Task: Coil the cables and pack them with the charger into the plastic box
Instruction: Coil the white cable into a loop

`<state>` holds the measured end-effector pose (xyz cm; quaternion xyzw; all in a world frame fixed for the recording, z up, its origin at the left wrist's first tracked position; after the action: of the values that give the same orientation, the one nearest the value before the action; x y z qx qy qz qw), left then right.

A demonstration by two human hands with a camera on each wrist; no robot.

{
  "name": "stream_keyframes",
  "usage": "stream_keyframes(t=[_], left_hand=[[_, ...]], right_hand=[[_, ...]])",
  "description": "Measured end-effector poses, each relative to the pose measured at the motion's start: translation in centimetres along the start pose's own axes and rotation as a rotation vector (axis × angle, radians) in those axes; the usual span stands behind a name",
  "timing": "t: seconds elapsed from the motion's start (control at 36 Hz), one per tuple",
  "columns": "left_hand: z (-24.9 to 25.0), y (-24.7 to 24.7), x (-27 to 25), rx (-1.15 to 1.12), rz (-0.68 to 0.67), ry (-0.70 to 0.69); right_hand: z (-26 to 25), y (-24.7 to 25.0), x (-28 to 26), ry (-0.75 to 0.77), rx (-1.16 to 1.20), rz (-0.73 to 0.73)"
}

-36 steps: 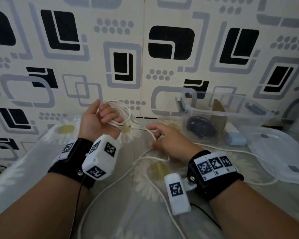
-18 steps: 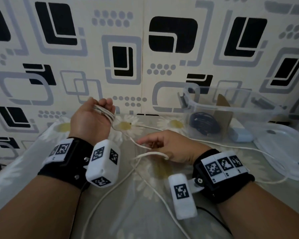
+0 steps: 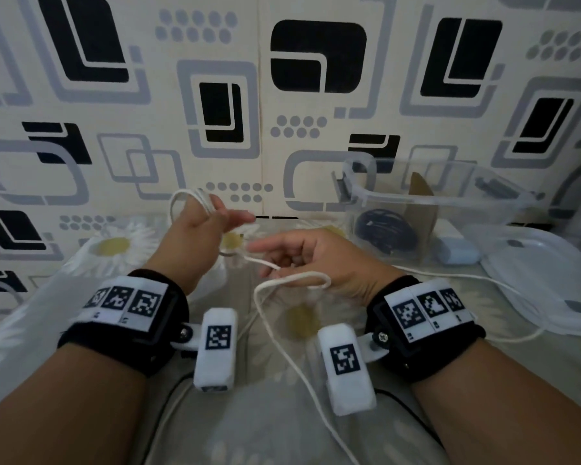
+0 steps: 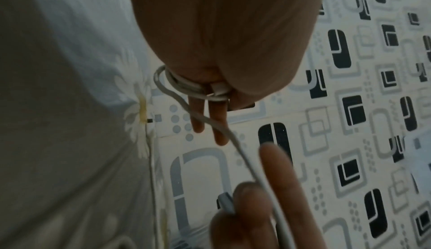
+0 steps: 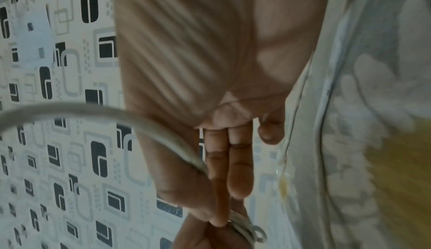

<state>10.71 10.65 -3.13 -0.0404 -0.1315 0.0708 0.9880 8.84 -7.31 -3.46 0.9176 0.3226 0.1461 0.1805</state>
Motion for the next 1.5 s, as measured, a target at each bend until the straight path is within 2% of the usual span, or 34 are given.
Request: stream_keyframes(t=[0.11, 0.19, 0.42, 0.64, 0.72, 0.78, 0.89, 1.03, 1.08, 1.17, 1.25, 1.36, 1.5], left_hand=[[-0.4, -0.6, -0.5, 0.193, -0.168, -0.015], [0.0, -0.6, -0.9, 0.204, -0.266, 0.064], [-0.5, -0.9, -1.2, 0.311, -0.479, 0.038], [-1.2, -0.4, -0.8, 0.294, -0.401, 0.061], [-1.5, 0.1, -0.2, 0.293, -0.288, 0.059], [-1.8, 0.6, 0.3, 0.290, -0.203, 0.050], [-2.1, 1.2, 0.8, 0.353, -0.075, 0.023], [-2.0, 1.3, 1.0, 0.449, -0.063, -0.013], [-1.9, 1.3, 1.0, 0.491, -0.060, -0.016], [-1.8, 1.1, 0.7, 0.482, -0.092, 0.019], [-1.7, 0.6, 0.1, 0.271, -0.207, 0.155], [-0.7, -0.1, -0.3, -0.076, -0.383, 0.339], [-0.3, 0.4, 0.5, -0.530, -0.531, 0.507]], right_hand=[[-0.3, 0.6, -0.4, 0.063, 0.221, 0.017], [-0.3, 1.0, -0.7, 0.078, 0.385, 0.016], [0.3, 1.4, -0.6, 0.041, 0.629, 0.037], [0.4, 1.3, 0.1, -0.066, 0.735, 0.028], [0.7, 1.3, 0.4, -0.163, 0.670, 0.120], [0.8, 1.3, 0.3, -0.211, 0.617, 0.132], [0.3, 0.5, 0.0, -0.195, 0.541, -0.055], [-0.4, 0.3, -0.6, -0.025, 0.601, -0.244], [-0.6, 0.4, -0.5, -0.042, 0.589, -0.151], [-0.3, 1.4, 0.0, -0.084, 0.424, 0.224], [0.3, 2.5, 0.3, -0.113, 0.322, 0.511], [1.3, 3.3, 0.3, -0.220, 0.183, 0.673], [2.2, 3.4, 0.4, -0.301, -0.100, 0.758]])
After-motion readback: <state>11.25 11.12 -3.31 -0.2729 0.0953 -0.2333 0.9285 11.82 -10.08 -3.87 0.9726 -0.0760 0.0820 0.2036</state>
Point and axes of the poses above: each hand's wrist, its own x-axis towards the middle knuckle, its own y-axis out of the back of the hand, z = x × y, the point moved 3 cm from there along x, towards the middle knuckle, and after that the axes turned 10 degrees about -x, right-handed, at the moved point
